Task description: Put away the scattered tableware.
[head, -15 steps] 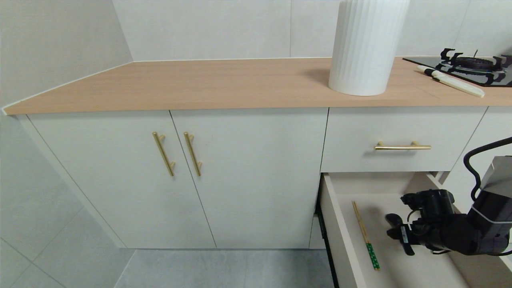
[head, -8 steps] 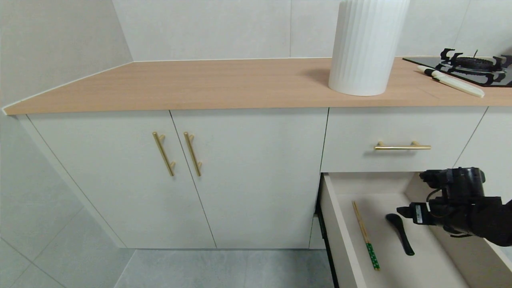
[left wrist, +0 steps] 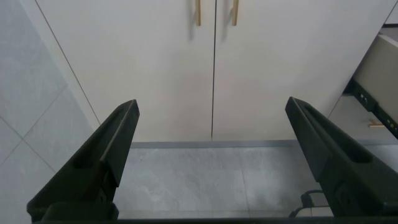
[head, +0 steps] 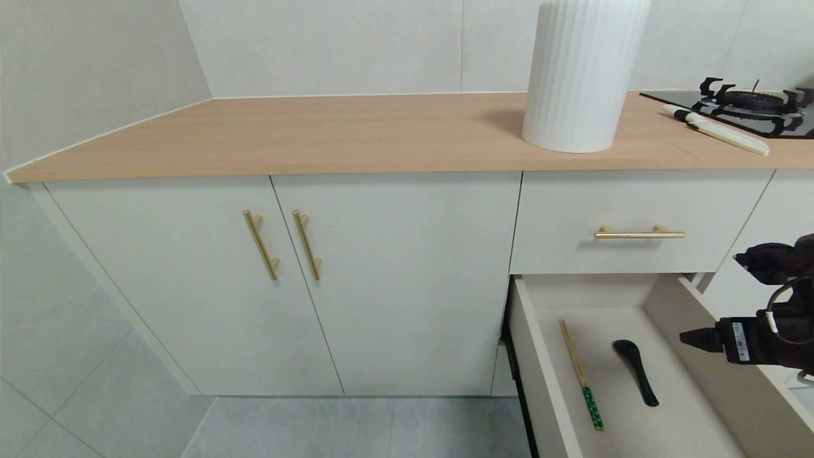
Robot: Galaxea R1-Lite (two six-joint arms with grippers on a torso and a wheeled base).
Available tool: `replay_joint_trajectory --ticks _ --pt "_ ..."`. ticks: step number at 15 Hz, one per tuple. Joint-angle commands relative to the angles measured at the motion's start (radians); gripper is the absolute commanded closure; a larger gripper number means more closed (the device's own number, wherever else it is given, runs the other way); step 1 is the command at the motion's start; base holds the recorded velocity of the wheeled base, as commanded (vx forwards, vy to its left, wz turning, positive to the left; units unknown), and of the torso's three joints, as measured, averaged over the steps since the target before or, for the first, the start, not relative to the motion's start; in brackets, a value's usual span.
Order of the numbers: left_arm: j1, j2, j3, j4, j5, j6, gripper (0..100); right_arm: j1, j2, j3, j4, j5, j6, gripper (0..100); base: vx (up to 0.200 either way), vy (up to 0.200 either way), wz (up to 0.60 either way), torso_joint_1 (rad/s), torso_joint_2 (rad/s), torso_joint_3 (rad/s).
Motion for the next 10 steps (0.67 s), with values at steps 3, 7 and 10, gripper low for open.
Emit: replay_joint_trajectory --ticks 3,7,10 --pt "0.000 0.001 0.000 0.000 0.000 0.001 0 0.007 -0.201 -0.014 0.164 0.080 0.001 0 0.000 0.000 0.00 0.000 0.00 0.000" --pt "0.000 0.001 0.000 0.000 0.000 0.001 0 0.009 -0.239 -0.010 0.219 0.084 -0.002 0 0.000 0.000 0.00 0.000 0.00 0.000" --pt "0.000 0.001 0.000 0.000 0.000 -0.001 0 0.015 -0.242 -0.010 0.241 0.084 -0.007 0 -0.200 0.000 0.00 0.009 0.00 0.004"
